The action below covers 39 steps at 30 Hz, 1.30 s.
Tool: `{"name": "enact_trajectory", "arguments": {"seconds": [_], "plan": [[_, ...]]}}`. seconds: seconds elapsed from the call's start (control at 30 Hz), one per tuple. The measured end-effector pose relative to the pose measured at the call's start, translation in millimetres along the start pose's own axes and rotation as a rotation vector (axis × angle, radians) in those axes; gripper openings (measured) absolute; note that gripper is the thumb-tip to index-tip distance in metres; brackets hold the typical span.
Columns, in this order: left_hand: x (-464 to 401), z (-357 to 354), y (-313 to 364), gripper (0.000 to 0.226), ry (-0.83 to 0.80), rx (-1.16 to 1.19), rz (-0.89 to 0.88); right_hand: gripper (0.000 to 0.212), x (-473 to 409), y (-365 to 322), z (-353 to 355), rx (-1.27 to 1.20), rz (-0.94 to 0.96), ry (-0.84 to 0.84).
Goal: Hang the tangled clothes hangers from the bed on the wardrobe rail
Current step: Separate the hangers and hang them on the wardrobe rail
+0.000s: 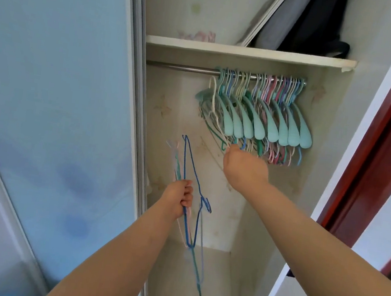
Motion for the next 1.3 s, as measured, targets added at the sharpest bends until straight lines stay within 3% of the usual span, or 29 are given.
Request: {"name": "enact_trajectory", "arguments": {"seconds": [0.1,0.3,0.4,0.53,0.6,0.83,0.97,1.0,1.03,1.17,1.23,1.3], "plan": [[-7,-2,27,0.024,-0.039,-0.057,-0.045,0.022,-47,-10,-3,-0.030,-0.063,-0.035],[-28,6,71,0.019,-0.075,-0.122,-0.135,0.044,-124,-40,-8,0.054,-0.131,-0.086],[-35,13,87,0.016,-0.108,-0.182,-0.206,0.039,-147,-50,-10,0.084,-0.149,-0.089],[-45,24,101,0.013,-0.087,-0.249,-0.274,0.022,-163,-57,-33,-0.022,-0.301,-0.334],[-50,32,106,0.012,-0.068,-0.283,-0.300,0.020,-160,-56,-45,-0.055,-0.371,-0.370],[-62,49,92,0.013,-0.092,-0.223,-0.223,0.036,-116,-41,-83,-0.085,-0.448,-0.106],[-62,54,73,0.017,-0.119,-0.107,-0.142,0.042,-44,-46,-82,-0.118,-0.434,0.241],[-61,54,69,0.017,-0.130,-0.075,-0.129,0.038,-24,-51,-86,-0.146,-0.431,0.246],[-59,52,66,0.018,-0.141,-0.042,-0.122,0.038,-5,-56,-93,-0.210,-0.456,0.146],[-49,41,54,0.019,-0.178,0.082,-0.112,0.071,64,-94,-113,-0.602,-0.604,-0.739],[-43,37,50,0.020,-0.175,0.118,-0.120,0.059,85,-106,-107,-0.708,-0.597,-0.853],[-37,35,46,0.020,-0.158,0.128,-0.142,0.038,98,-104,-103,-0.818,-0.655,-0.752]]}}
Point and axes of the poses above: each hand's wrist, its own x-axis away from the middle knuckle, its own z-axis out of the back of the hand, y = z × x, the point moved 4 cm from there along -x, towards the middle knuckle, and after that the axes turned 13 degrees about y, right-handed, at the moved point
